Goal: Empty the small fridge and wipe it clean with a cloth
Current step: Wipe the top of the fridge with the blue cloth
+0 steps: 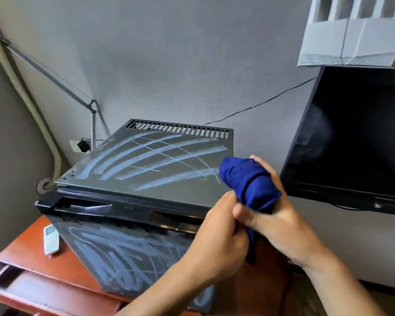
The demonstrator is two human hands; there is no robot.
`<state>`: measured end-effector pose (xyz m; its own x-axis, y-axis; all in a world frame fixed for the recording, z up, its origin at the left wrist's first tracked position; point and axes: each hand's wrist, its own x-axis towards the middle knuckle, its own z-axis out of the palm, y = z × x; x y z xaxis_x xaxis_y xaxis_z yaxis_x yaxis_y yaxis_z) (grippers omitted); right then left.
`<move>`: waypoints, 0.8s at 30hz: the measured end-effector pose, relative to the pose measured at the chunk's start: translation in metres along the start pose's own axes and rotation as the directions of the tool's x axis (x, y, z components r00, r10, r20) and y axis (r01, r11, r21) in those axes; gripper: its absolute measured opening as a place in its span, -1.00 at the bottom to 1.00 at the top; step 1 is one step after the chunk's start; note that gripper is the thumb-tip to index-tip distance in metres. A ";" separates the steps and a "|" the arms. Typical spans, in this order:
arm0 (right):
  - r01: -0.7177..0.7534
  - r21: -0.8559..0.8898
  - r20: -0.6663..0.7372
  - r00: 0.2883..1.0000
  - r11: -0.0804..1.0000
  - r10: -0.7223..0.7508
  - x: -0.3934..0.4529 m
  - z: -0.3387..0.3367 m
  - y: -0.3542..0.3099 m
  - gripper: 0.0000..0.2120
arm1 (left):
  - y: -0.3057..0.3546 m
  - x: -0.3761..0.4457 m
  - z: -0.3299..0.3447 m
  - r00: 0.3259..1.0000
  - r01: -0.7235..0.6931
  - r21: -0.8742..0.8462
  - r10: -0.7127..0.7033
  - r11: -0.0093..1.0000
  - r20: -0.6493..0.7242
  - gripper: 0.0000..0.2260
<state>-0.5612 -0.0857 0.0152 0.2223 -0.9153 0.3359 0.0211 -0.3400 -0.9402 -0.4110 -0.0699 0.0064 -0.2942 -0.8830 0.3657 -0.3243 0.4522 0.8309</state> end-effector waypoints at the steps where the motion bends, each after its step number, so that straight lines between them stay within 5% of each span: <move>1: 0.037 -0.095 -0.126 0.991 0.995 -0.049 0.006 0.007 0.001 -0.17 | 0.001 -0.001 -0.007 0.997 -0.056 0.007 0.055 0.998 0.057 -0.73; 4: 0.076 -0.406 -0.318 0.922 0.911 -0.219 0.021 0.013 -0.005 -0.35 | -0.020 -0.007 -0.043 0.977 -0.182 0.203 0.155 0.962 0.144 -0.69; 6: 0.047 -0.699 -0.252 0.917 0.713 -0.309 0.025 0.009 -0.010 -0.25 | -0.044 -0.011 -0.073 0.949 -0.309 0.488 0.302 0.816 0.096 -0.75; 9: -0.032 -0.923 -0.074 0.993 0.384 -0.095 0.024 0.029 0.000 -0.24 | -0.073 -0.007 -0.110 0.923 -0.350 0.691 0.358 0.632 0.141 -0.83; 10: -0.068 -0.934 -0.066 0.998 0.352 0.018 0.023 0.036 0.006 -0.29 | -0.082 -0.002 -0.119 0.921 -0.355 0.718 0.356 0.599 0.159 -0.79; 13: -0.217 -0.858 -0.161 0.974 0.466 0.158 0.020 0.046 0.012 -0.36 | -0.094 0.010 -0.134 0.908 -0.395 0.736 0.355 0.550 0.223 -0.72; 17: -0.229 -0.917 -0.220 0.973 0.326 0.065 0.017 0.058 0.015 -0.33 | -0.097 0.011 -0.132 0.896 -0.431 0.718 0.356 0.547 0.266 -0.71; 24: -0.257 -0.929 -0.285 0.956 0.265 -0.072 0.067 0.047 0.032 -0.57 | -0.100 0.009 -0.136 0.895 -0.442 0.667 0.336 0.600 0.292 -0.72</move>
<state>-0.5002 -0.1476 0.0047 -0.0670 -0.9121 0.4044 -0.9573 -0.0555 -0.2837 -0.2594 -0.1399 -0.0161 -0.6351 -0.6021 0.4838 -0.6639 0.7457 0.0566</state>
